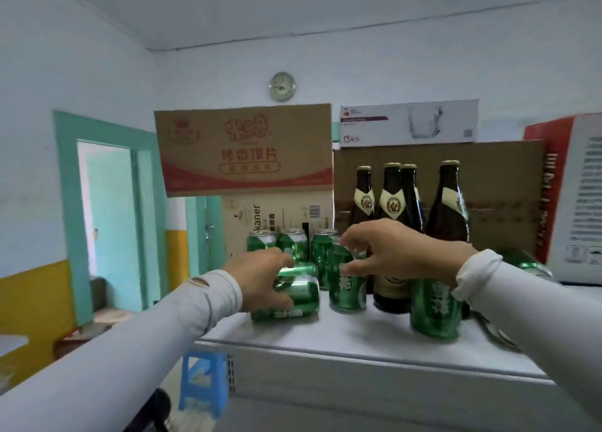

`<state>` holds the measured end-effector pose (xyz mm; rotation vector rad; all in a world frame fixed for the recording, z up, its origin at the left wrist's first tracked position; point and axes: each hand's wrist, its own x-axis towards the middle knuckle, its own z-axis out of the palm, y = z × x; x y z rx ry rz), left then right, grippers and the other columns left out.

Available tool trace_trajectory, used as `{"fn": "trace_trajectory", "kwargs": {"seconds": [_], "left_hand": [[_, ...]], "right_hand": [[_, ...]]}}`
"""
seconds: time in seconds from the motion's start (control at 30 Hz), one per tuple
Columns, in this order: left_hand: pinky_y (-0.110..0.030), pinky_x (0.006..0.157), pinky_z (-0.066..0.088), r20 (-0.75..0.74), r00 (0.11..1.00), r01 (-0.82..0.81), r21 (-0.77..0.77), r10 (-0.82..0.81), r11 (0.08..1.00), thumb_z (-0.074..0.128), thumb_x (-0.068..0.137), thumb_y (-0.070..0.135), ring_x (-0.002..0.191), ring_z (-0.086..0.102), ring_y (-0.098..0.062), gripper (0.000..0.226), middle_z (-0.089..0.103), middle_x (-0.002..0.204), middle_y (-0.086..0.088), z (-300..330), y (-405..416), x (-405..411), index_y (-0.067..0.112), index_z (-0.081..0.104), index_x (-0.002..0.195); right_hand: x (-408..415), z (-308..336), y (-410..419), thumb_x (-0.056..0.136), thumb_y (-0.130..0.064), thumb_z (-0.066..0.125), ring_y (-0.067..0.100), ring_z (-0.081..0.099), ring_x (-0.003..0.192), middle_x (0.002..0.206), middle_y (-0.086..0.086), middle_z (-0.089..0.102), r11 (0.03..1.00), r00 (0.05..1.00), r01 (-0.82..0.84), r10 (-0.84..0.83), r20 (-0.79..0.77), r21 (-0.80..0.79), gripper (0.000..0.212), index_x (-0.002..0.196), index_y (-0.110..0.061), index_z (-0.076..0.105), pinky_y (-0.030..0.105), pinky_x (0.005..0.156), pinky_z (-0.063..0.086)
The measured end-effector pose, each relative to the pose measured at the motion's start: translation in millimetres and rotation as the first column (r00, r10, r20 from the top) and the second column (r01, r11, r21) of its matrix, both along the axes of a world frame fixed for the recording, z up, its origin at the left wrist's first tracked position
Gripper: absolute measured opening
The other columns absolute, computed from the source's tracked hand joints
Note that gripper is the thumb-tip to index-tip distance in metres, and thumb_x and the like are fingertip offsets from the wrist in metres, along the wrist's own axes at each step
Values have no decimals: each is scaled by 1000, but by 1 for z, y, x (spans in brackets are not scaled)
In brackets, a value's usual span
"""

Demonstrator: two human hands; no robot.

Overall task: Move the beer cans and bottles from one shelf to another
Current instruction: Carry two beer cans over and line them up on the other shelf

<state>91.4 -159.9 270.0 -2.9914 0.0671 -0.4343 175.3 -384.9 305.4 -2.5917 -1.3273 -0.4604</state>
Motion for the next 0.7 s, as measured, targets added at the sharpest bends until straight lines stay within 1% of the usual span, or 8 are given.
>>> {"fn": "trace_trajectory", "kwargs": {"seconds": [0.07,0.13,0.23,0.33,0.43,0.5,0.6,0.7], "left_hand": [[-34,95,48,-24,997,76,-13,-76,997,69,77,52,111,54,-18,68,53,129,4,1,4,9,23,47,134],[-34,88,50,-71,991,116,17,-114,993,70,72,58,100,56,-18,63,57,117,3,-6,0,19,25,51,121],[-39,89,50,-56,988,146,97,-142,984,68,65,66,99,57,-22,66,58,114,2,-17,-1,33,25,52,114],[-39,86,51,-25,983,183,84,-182,979,66,63,67,96,57,-20,65,59,110,3,-17,4,34,26,53,112],[-35,83,52,27,969,245,-44,-244,969,68,65,61,91,57,-17,58,60,104,7,-14,5,21,27,54,111],[-29,80,53,94,962,272,-221,-257,937,74,66,54,89,59,-15,53,61,101,8,-8,9,13,28,55,109],[-27,85,54,169,957,287,-447,-235,847,80,66,48,94,60,-13,63,61,105,9,3,20,2,24,54,118],[-23,87,52,210,955,296,-584,-211,756,81,70,37,98,60,-11,56,60,105,11,6,30,-11,23,53,117]], "right_hand": [[-5,-2,0,83,-53,70,11,60,99,110,-9,62,997,997,76,-76,-2,28,49,120,-23,59,31,86,54],[-7,-8,1,82,-54,70,11,58,102,113,-9,61,988,988,152,-152,12,4,51,122,-23,59,33,89,53],[-6,-8,4,80,-55,71,11,57,100,113,-9,59,972,972,233,-232,29,-17,50,119,-25,60,33,88,52],[-3,3,14,81,-55,71,12,55,94,105,-9,58,962,960,274,-273,53,-11,45,111,-23,60,31,81,50],[-1,11,26,81,-55,70,9,48,79,90,-13,49,960,956,279,-277,96,-6,37,99,-26,54,26,66,40],[4,12,34,81,-56,70,5,44,69,80,-14,46,951,948,306,-302,99,-33,38,89,-26,47,25,56,35],[13,11,40,80,-59,70,13,54,74,86,-3,57,933,935,352,-348,68,-71,47,97,-17,55,28,60,45],[19,7,44,79,-58,72,14,52,68,84,0,58,929,933,360,-359,30,-81,46,89,-16,54,27,55,40]]}}
